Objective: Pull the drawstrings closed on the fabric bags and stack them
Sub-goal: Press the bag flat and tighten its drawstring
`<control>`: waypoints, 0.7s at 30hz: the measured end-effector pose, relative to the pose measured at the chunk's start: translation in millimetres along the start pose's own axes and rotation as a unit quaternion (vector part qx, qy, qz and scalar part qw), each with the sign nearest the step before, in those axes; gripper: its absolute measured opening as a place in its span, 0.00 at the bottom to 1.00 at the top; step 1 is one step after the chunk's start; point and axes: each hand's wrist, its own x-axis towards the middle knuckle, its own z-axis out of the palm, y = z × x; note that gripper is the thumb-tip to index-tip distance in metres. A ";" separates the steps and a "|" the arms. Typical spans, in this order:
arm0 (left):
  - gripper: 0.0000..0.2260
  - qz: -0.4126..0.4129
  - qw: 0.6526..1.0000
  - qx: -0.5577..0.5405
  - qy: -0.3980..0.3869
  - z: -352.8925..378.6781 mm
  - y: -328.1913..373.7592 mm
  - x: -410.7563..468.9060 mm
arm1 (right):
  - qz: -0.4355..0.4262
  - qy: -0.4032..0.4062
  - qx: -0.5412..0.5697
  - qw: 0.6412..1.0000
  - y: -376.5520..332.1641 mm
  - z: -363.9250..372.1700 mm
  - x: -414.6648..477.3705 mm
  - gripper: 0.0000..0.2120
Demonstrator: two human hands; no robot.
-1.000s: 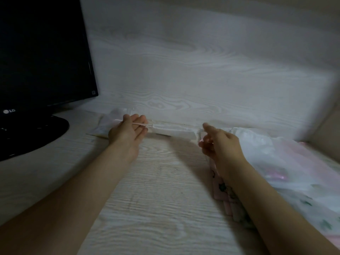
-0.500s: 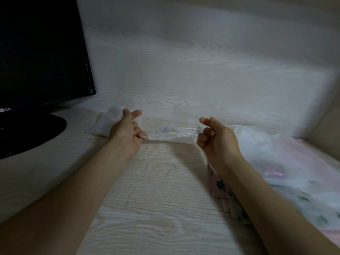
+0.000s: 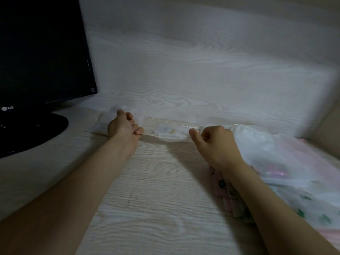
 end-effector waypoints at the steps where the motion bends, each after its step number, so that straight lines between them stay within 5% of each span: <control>1: 0.22 0.016 1.000 0.023 0.001 -0.9 -0.4 0.5 | 0.020 0.008 -0.009 1.000 -0.6 -1.2 -0.4 0.31; 9: 0.24 0.234 0.940 0.240 0.062 -4.0 -1.7 2.8 | 0.087 0.010 -0.114 0.990 13.1 -1.8 3.6 0.27; 14: 0.26 0.302 0.903 0.297 0.077 -6.4 -5.5 4.7 | 0.087 0.012 -0.171 0.981 8.6 -4.9 5.5 0.20; 18: 0.22 0.413 0.812 0.412 0.010 -5.3 -11.0 -8.2 | 0.043 0.031 -0.206 0.977 3.8 -7.0 5.2 0.19; 21: 0.22 0.471 0.713 0.508 -0.105 -14.9 -19.7 -11.0 | -0.045 0.013 -0.117 0.992 11.4 -6.6 2.9 0.26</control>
